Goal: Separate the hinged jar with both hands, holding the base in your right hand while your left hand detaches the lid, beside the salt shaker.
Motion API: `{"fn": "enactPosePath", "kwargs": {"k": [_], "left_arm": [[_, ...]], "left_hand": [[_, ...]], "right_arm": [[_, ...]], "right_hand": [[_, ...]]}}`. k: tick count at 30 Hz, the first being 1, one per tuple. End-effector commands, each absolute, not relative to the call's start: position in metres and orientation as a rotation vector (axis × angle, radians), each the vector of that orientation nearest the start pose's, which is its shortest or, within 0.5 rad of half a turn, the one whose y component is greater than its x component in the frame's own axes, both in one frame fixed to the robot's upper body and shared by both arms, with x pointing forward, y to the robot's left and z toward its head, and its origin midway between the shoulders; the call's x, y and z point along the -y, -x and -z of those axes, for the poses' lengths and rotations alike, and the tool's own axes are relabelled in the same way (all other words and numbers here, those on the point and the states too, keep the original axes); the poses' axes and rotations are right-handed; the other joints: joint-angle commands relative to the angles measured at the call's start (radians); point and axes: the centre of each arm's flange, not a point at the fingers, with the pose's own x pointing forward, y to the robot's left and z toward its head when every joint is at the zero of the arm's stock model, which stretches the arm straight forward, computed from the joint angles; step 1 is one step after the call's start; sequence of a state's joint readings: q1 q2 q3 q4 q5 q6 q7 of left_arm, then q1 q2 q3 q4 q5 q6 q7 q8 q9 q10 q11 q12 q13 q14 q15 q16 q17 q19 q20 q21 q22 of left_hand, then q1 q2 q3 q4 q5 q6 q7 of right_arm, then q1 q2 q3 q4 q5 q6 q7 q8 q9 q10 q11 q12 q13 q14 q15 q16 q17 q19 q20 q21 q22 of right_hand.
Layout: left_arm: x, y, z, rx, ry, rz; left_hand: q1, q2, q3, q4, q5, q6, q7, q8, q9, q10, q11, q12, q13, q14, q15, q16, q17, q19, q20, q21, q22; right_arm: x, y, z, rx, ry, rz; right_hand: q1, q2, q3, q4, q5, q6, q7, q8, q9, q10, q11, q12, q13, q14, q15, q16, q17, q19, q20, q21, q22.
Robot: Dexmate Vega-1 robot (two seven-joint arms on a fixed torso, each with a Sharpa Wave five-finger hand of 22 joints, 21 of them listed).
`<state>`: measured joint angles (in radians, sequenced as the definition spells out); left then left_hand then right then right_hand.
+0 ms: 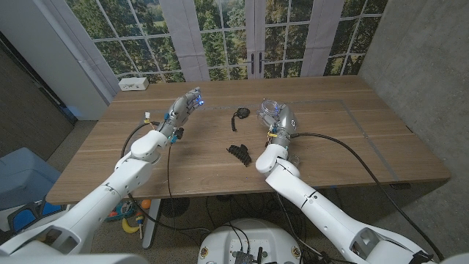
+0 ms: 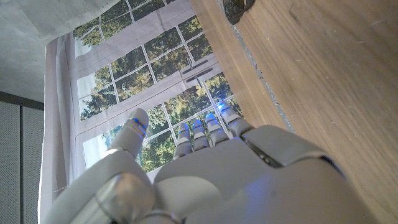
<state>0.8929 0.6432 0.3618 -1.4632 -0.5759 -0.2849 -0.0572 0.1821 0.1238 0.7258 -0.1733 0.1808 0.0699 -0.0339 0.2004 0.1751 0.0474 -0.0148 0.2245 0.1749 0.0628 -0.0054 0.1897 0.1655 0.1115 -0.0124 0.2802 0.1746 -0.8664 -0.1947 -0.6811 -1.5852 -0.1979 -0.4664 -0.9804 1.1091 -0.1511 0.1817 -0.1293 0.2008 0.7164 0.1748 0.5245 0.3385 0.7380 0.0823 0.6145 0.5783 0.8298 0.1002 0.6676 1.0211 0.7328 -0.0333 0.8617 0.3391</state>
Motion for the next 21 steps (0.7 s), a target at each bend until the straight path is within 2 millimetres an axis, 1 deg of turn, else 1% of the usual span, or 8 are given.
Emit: {"fn": "enactPosePath", "kwargs": {"k": [1, 3, 5, 8, 9, 11, 14, 21], "left_arm": [[-0.291, -0.615, -0.016, 0.660, -0.341, 0.241], [-0.289, -0.614, -0.020, 0.667, -0.385, 0.230], [-0.288, -0.612, -0.023, 0.675, -0.422, 0.215], [-0.285, -0.609, -0.029, 0.690, -0.483, 0.187], [-0.285, -0.608, -0.030, 0.695, -0.504, 0.178], [-0.283, -0.605, -0.033, 0.705, -0.541, 0.159], [-0.279, -0.602, -0.037, 0.722, -0.596, 0.128], [-0.273, -0.597, -0.043, 0.751, -0.696, 0.080]], "left_hand": [[0.032, 0.005, 0.009, -0.013, 0.005, 0.005, -0.013, 0.008, 0.003, 0.012, -0.002, -0.006, 0.005, 0.007, -0.002, -0.001, 0.004, 0.003, 0.003, -0.010, 0.005], [0.042, 0.006, 0.013, -0.015, 0.006, 0.003, -0.018, 0.007, 0.003, 0.013, -0.004, -0.007, 0.006, 0.006, -0.003, -0.002, 0.004, 0.004, 0.003, -0.011, 0.006], [0.071, 0.013, 0.025, -0.019, 0.008, 0.010, -0.044, 0.009, 0.004, 0.013, -0.003, -0.010, 0.007, 0.009, -0.005, -0.004, 0.005, 0.008, 0.007, -0.014, 0.006], [0.096, 0.014, 0.033, -0.021, 0.008, 0.023, -0.060, 0.014, 0.005, 0.017, -0.010, -0.011, 0.007, 0.015, -0.009, -0.003, 0.005, 0.014, 0.009, -0.016, 0.006], [0.109, 0.009, 0.035, -0.023, 0.007, 0.030, -0.079, 0.017, 0.006, 0.019, -0.012, -0.012, 0.008, 0.016, -0.011, -0.004, 0.005, 0.018, 0.008, -0.017, 0.006], [0.123, 0.001, 0.036, -0.024, 0.006, 0.037, -0.097, 0.019, 0.006, 0.023, -0.016, -0.012, 0.008, 0.021, -0.013, -0.003, 0.005, 0.021, 0.009, -0.019, 0.006], [0.152, -0.026, 0.034, -0.026, 0.002, 0.057, -0.136, 0.025, 0.007, 0.030, -0.021, -0.013, 0.009, 0.030, -0.017, -0.003, 0.006, 0.034, 0.017, -0.021, 0.007], [0.183, -0.059, 0.029, -0.026, -0.002, 0.071, -0.169, 0.029, 0.007, 0.032, -0.032, -0.017, 0.010, 0.036, -0.016, -0.003, 0.007, 0.053, 0.038, -0.021, 0.007]], "right_arm": [[0.115, -0.575, 0.030, 0.523, 0.469, 0.490], [0.116, -0.573, 0.028, 0.514, 0.461, 0.467], [0.117, -0.570, 0.025, 0.507, 0.465, 0.462], [0.118, -0.568, 0.021, 0.492, 0.463, 0.437], [0.118, -0.567, 0.019, 0.491, 0.467, 0.434], [0.119, -0.565, 0.017, 0.478, 0.459, 0.414], [0.119, -0.563, 0.012, 0.460, 0.467, 0.388], [0.118, -0.558, 0.002, 0.433, 0.466, 0.340]], "right_hand": [[0.267, 0.255, 0.164, -0.040, 0.007, 0.201, -0.195, 0.002, -0.002, 0.191, -0.183, -0.003, 0.006, 0.246, -0.330, -0.002, 0.025, -0.045, -0.124, 0.013, -0.004], [0.268, 0.254, 0.164, -0.040, 0.008, 0.200, -0.194, 0.000, -0.004, 0.190, -0.182, -0.004, 0.007, 0.246, -0.330, -0.004, 0.025, -0.046, -0.124, 0.016, -0.005], [0.268, 0.253, 0.165, -0.040, 0.009, 0.200, -0.193, 0.000, -0.005, 0.191, -0.180, -0.005, 0.010, 0.247, -0.330, -0.006, 0.027, -0.048, -0.123, 0.019, -0.007], [0.268, 0.253, 0.166, -0.040, 0.011, 0.201, -0.191, -0.002, -0.008, 0.190, -0.179, -0.006, 0.013, 0.248, -0.330, -0.010, 0.028, -0.050, -0.122, 0.024, -0.010], [0.269, 0.252, 0.166, -0.040, 0.012, 0.199, -0.191, -0.003, -0.009, 0.190, -0.178, -0.007, 0.014, 0.250, -0.330, -0.010, 0.029, -0.050, -0.121, 0.026, -0.011], [0.269, 0.252, 0.166, -0.040, 0.013, 0.200, -0.188, -0.003, -0.010, 0.191, -0.177, -0.008, 0.015, 0.251, -0.330, -0.011, 0.031, -0.052, -0.121, 0.028, -0.013], [0.270, 0.251, 0.168, -0.041, 0.015, 0.202, -0.187, -0.004, -0.013, 0.192, -0.174, -0.010, 0.016, 0.254, -0.329, -0.013, 0.035, -0.053, -0.120, 0.035, -0.016], [0.271, 0.250, 0.170, -0.041, 0.019, 0.201, -0.183, -0.007, -0.018, 0.192, -0.171, -0.014, 0.022, 0.256, -0.329, -0.019, 0.042, -0.060, -0.120, 0.046, -0.023]]}}
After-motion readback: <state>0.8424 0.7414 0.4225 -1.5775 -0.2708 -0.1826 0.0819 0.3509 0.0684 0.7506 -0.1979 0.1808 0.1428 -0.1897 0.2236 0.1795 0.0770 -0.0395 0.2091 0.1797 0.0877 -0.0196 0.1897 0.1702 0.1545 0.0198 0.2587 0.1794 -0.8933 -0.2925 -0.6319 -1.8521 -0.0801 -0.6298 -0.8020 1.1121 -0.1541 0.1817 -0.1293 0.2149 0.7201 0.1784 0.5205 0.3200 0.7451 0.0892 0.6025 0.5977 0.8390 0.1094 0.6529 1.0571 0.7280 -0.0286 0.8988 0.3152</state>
